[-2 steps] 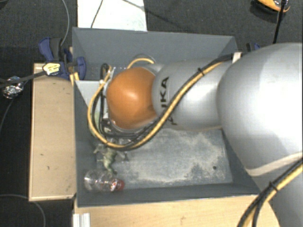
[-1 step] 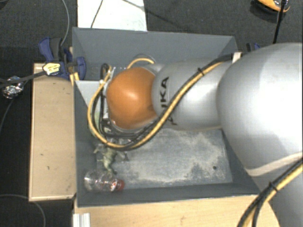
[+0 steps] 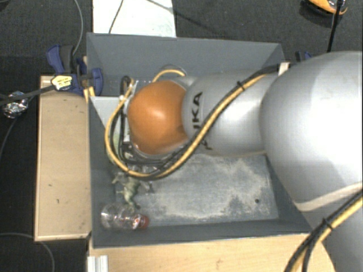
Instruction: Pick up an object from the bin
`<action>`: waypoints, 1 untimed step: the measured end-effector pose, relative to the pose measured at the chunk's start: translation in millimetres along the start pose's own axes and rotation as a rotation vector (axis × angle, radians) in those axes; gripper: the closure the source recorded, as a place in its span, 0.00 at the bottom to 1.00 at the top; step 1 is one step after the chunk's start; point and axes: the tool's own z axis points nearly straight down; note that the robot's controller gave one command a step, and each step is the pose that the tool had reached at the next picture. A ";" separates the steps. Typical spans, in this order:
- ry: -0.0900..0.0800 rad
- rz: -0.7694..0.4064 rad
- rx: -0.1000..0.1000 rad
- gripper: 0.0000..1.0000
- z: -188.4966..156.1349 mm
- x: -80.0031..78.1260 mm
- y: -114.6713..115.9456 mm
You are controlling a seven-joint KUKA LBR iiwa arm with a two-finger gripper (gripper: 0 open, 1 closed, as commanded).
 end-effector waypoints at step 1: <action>-0.001 0.001 -0.001 1.00 -5.0 1.0 0.4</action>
Offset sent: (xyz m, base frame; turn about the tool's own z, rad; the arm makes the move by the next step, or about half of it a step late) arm 0.0000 -0.0002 0.0965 0.0000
